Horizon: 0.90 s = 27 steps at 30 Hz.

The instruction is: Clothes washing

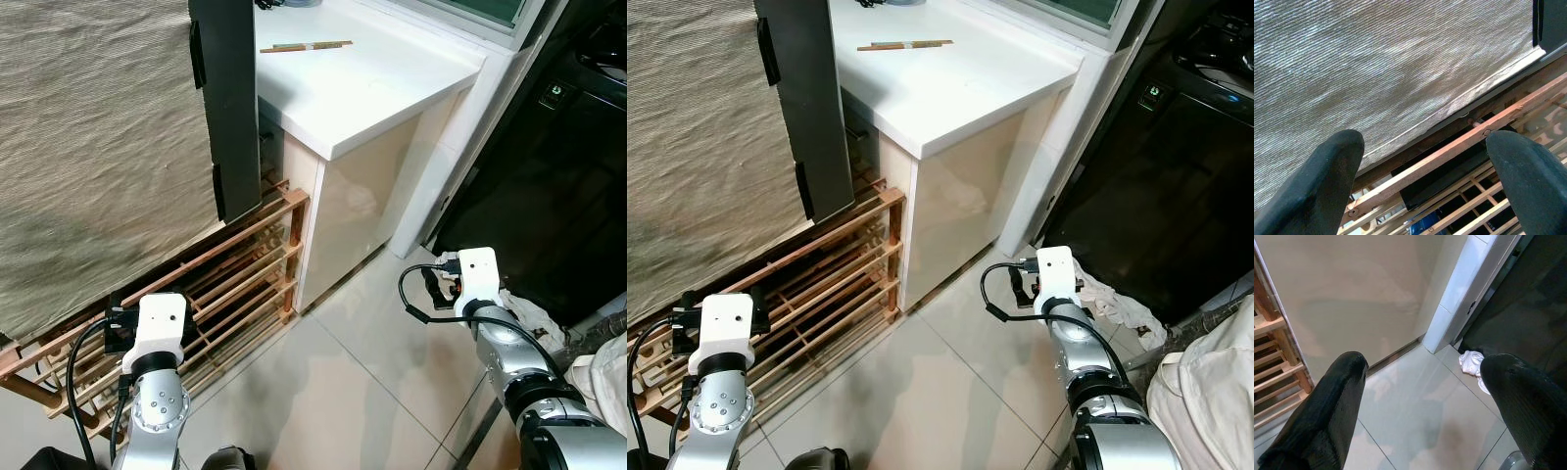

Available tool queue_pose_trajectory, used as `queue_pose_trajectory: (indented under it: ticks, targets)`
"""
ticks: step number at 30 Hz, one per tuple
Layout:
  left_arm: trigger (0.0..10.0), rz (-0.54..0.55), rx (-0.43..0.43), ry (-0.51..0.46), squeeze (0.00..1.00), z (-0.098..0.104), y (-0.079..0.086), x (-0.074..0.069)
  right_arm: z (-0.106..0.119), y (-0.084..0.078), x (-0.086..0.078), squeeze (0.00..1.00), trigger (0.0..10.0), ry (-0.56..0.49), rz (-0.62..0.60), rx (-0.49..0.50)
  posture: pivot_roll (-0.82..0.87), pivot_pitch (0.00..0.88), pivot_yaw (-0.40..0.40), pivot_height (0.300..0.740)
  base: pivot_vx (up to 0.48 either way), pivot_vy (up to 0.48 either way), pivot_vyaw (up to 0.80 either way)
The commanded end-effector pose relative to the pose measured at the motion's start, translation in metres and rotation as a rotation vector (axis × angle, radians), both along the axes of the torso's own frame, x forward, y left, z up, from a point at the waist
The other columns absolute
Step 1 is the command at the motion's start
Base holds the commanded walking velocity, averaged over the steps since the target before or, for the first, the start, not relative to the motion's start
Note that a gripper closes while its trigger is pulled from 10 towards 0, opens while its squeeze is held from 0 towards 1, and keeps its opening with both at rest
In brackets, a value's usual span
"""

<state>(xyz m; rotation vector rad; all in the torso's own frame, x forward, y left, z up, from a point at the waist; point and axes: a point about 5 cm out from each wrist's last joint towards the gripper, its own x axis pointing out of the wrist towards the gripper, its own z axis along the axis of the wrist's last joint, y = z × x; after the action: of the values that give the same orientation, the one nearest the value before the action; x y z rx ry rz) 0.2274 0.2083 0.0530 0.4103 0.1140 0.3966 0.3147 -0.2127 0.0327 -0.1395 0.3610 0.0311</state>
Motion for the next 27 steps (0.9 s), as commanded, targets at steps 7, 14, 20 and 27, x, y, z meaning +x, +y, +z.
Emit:
queue_pose_trajectory:
  ticks: [7,14,20,27]
  targets:
    - [10.0,-0.116,-0.164,-0.089,0.00,0.016,-0.011,0.037,0.015,0.012,0.014,0.00,10.0,-0.041,0.015,0.094,-0.07,0.000,-0.053,0.740,0.000,0.000,0.00]
    - [10.0,-0.124,-0.154,-0.081,0.00,0.015,-0.013,0.036,0.016,0.012,0.014,0.00,10.0,-0.056,0.010,0.094,-0.07,0.004,-0.056,0.740,0.000,0.000,0.00]
    - [10.0,-0.130,-0.151,-0.079,0.00,0.015,-0.015,0.036,0.017,0.013,0.014,0.00,10.0,-0.065,0.018,0.104,-0.07,0.005,-0.058,0.740,0.000,0.000,0.00]
    - [10.0,-0.189,-0.222,-0.084,0.00,0.013,-0.023,0.052,0.016,0.015,0.016,0.00,10.0,-0.052,-0.033,0.176,-0.07,0.015,-0.068,0.740,0.000,0.000,0.00]
